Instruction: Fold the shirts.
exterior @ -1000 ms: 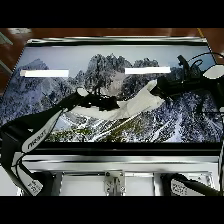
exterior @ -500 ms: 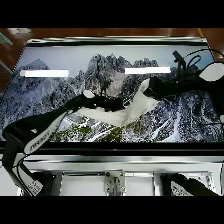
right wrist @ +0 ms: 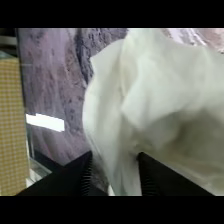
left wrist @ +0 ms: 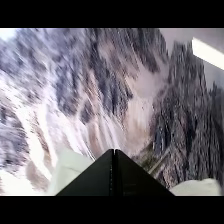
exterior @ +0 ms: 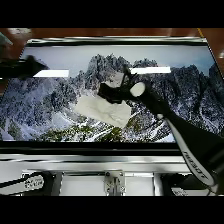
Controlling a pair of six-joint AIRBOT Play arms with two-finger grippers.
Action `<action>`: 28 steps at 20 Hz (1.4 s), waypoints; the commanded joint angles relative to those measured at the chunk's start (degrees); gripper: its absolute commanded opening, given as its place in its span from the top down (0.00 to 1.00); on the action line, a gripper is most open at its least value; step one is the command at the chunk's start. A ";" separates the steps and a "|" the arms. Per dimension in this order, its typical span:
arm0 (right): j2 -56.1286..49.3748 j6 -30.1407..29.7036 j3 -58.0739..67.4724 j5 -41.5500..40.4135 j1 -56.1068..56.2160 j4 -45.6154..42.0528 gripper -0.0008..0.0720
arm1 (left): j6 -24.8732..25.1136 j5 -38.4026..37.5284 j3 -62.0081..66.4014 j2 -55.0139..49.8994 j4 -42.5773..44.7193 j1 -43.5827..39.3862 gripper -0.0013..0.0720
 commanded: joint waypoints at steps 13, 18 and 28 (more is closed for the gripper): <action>0.98 3.76 -0.81 35.15 -22.12 -25.90 0.03 | 3.80 -9.07 -9.55 16.65 1.33 16.83 0.93; -4.66 1.79 -5.57 25.73 -21.42 -16.41 0.03 | 3.78 -9.14 -11.17 16.65 1.31 14.10 0.93; -13.05 -21.49 -4.46 23.08 -18.27 17.68 0.91 | 3.76 -9.07 -11.15 16.68 -1.36 11.06 0.93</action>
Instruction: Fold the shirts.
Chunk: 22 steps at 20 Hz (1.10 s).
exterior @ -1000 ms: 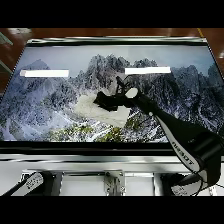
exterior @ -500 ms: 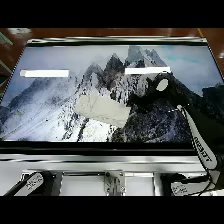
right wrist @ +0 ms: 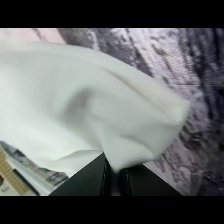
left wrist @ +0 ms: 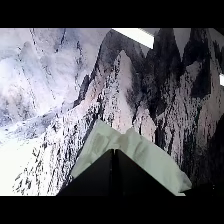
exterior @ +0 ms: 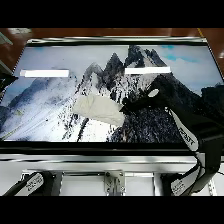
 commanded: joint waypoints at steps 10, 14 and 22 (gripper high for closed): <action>12.72 0.00 30.14 23.32 -18.10 -17.09 0.91 | 0.00 -3.34 -4.37 0.04 -2.23 -6.16 0.93; 12.70 -3.06 30.91 29.57 -34.84 -25.90 0.91 | -1.27 -10.10 -8.50 1.55 -2.29 -11.56 0.93; 12.70 -2.12 25.18 26.53 -67.38 -52.22 0.91 | -5.51 -6.01 -19.32 6.64 -2.27 -29.83 0.93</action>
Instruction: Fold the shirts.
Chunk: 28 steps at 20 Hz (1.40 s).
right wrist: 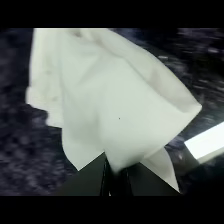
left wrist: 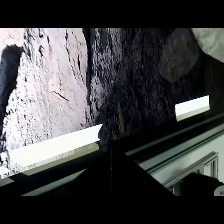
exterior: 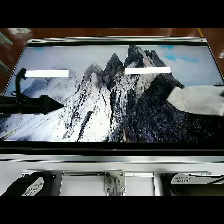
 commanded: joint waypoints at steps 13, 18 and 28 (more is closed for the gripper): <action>5.27 -6.45 -34.45 -6.34 -36.50 -0.31 0.17 | -4.87 11.45 -4.00 1.01 0.00 -15.04 0.93; 16.96 -0.04 -34.12 -7.56 -35.87 -1.05 0.12 | -4.66 17.70 -3.91 1.01 0.22 -14.25 0.93; 35.93 1.20 -30.97 -18.01 20.35 -7.30 0.12 | -15.41 3.78 21.66 -14.82 41.59 -16.74 0.93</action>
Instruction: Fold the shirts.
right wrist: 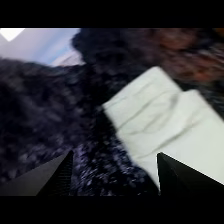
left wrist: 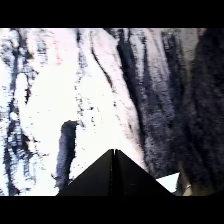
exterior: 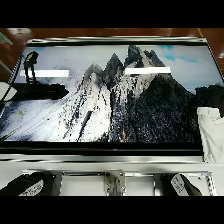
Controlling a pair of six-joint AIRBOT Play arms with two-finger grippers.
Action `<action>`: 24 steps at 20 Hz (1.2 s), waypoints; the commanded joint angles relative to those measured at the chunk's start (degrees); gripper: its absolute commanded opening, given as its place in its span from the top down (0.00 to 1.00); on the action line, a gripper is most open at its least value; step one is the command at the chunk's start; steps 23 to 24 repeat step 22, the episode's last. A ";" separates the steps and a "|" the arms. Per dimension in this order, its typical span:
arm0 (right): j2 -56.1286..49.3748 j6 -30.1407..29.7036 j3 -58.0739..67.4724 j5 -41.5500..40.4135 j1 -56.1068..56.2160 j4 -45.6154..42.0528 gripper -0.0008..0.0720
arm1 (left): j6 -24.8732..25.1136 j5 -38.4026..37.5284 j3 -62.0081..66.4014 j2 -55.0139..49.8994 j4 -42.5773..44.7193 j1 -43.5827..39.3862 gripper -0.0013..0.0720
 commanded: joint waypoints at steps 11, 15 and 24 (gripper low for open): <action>-12.85 9.18 0.20 15.85 43.06 -5.29 0.11 | -2.36 -19.15 10.82 -16.13 18.43 -2.89 0.00; -12.83 9.18 0.20 15.85 43.21 -4.48 0.11 | -2.34 -15.74 6.82 -16.15 17.64 -3.37 0.00; -12.83 9.18 0.20 15.87 43.21 -4.46 0.11 | -2.32 -13.79 5.73 -16.20 17.68 -3.17 0.00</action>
